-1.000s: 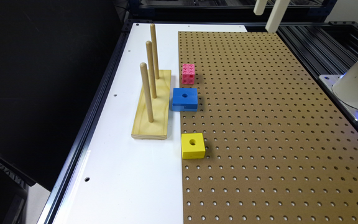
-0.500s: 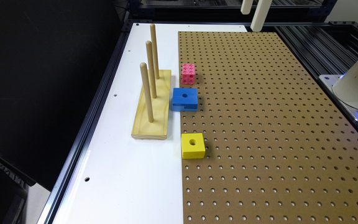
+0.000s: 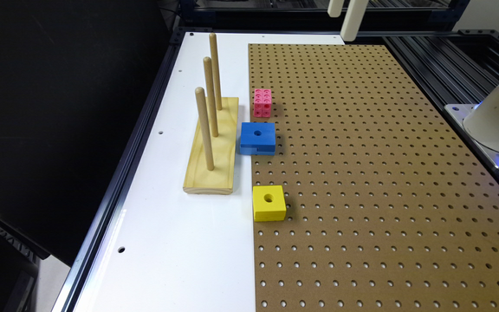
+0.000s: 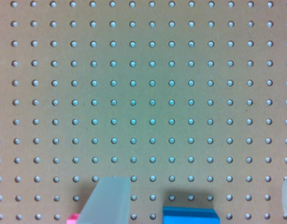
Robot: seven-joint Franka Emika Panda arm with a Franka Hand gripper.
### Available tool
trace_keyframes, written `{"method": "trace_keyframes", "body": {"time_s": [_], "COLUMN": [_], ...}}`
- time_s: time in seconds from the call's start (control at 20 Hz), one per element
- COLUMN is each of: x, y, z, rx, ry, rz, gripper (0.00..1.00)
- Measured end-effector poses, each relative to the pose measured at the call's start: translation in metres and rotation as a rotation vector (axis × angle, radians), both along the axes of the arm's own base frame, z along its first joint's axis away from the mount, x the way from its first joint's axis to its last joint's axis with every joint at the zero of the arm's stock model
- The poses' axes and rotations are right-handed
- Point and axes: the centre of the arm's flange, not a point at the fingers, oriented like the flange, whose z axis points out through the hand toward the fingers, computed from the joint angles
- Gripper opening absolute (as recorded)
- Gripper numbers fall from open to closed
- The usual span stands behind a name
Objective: Pick up blue block.
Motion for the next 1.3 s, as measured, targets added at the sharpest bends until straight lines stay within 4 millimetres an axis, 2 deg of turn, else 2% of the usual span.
{"method": "trace_keyframes", "body": {"time_s": [0.25,0.85,1.2,1.3], "x": [0.016,0.028,0.045,0.046], "y": [0.001,0.003,0.006,0.006], "z": [-0.004,-0.003,-0.048,-0.051], "rx": [0.001,0.001,0.002,0.002], "ry": [0.011,0.010,0.018,0.019], "rz": [0.001,0.004,0.007,0.007], "gripper": [1.00,1.00,1.00,1.00]}}
